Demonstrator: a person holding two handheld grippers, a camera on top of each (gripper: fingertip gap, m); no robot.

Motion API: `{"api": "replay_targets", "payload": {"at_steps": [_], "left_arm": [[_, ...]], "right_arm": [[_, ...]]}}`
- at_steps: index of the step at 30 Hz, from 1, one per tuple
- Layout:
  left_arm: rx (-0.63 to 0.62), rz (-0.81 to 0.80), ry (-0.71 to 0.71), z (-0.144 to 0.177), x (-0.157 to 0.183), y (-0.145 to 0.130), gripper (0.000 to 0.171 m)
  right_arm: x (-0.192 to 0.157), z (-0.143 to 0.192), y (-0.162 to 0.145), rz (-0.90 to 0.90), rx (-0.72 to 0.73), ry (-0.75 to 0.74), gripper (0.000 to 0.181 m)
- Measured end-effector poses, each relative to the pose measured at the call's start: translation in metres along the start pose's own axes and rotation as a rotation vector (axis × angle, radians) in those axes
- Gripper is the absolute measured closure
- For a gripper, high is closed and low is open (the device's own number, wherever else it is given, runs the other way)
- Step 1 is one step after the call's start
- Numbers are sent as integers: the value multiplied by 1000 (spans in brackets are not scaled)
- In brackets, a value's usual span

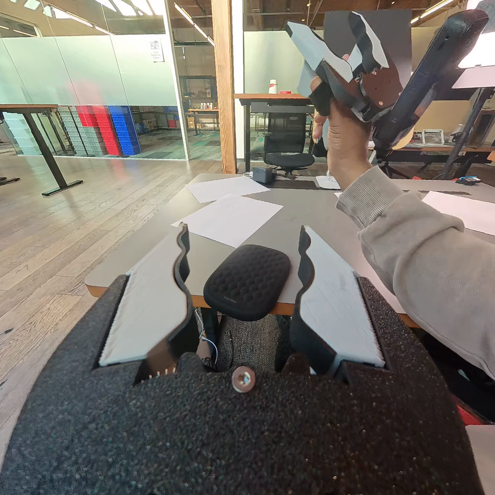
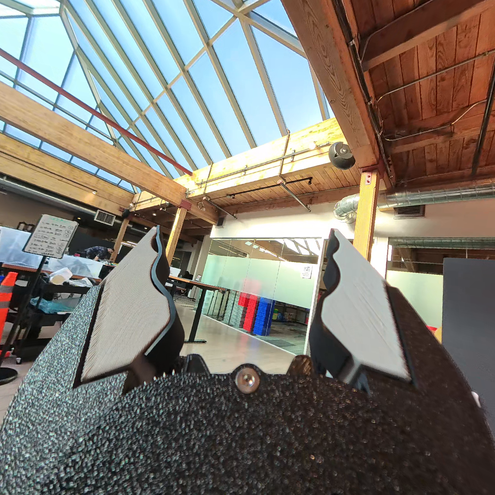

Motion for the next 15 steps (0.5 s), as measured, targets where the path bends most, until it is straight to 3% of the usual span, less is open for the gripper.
{"api": "replay_targets", "payload": {"at_steps": [15], "left_arm": [[-2,-8,11,1,4,3,90]], "right_arm": [[-2,11,8,10,0,11,68]]}}
Point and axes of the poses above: each gripper's, where its closed fingertips meet, z back along the fingers, y out of its top, x = y × z across the jaws, the point moved 5 cm from there along z, back along the fingers, and after that the axes turned 6 degrees about -x, right-handed, at the moved point
